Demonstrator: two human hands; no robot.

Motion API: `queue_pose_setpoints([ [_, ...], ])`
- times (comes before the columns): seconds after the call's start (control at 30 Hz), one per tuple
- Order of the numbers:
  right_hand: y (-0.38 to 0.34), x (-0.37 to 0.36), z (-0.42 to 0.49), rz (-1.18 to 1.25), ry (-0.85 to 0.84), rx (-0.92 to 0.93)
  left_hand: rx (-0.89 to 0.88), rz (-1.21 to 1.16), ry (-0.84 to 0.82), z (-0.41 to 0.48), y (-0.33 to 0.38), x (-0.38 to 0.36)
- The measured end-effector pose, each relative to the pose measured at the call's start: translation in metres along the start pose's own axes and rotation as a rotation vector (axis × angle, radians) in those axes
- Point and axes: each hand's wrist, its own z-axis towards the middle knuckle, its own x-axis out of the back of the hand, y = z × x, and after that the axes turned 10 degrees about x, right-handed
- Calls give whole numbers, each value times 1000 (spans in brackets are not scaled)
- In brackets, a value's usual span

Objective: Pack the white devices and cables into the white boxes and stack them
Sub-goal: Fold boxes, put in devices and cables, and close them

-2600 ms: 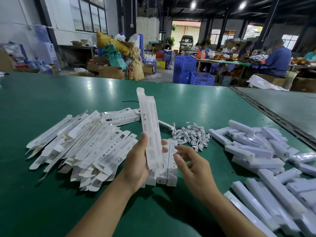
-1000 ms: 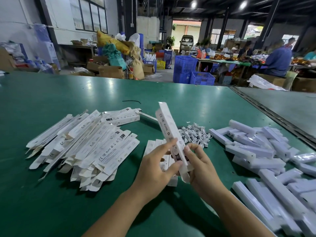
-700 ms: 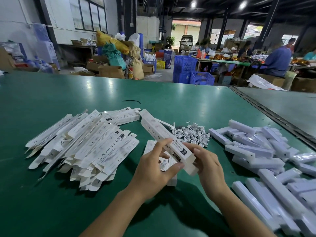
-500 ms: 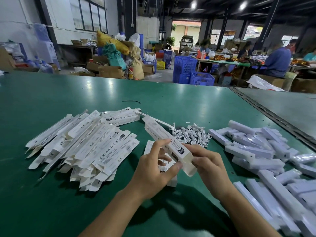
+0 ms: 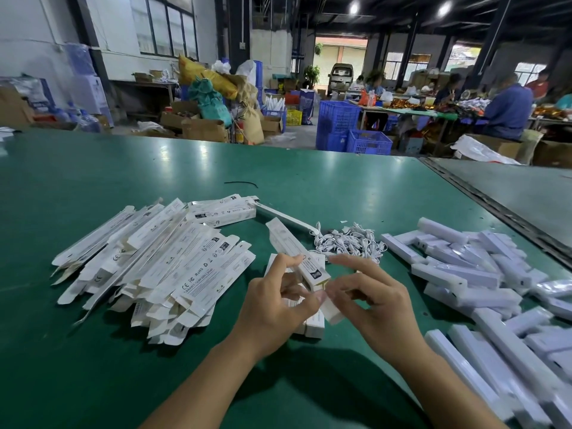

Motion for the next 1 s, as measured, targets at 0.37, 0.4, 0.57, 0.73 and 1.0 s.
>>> queue_pose_setpoints([
  [0.37,2,8,2,-48,-138,112,104,-199,-65,3,0,5],
  [0.4,2,8,2,-40,-114,102,104,-200,-78,3,-1,5],
  [0.57,1,3,-1,-33,-8,29,94,-154,-95,5,-5,3],
  [0.73,2,-5,-3,-64,84,72,111,-180,-150,4,-5,5],
  [1.0,3,-11,-5,-193,108,133,113,-177,-185,6,-8,5],
])
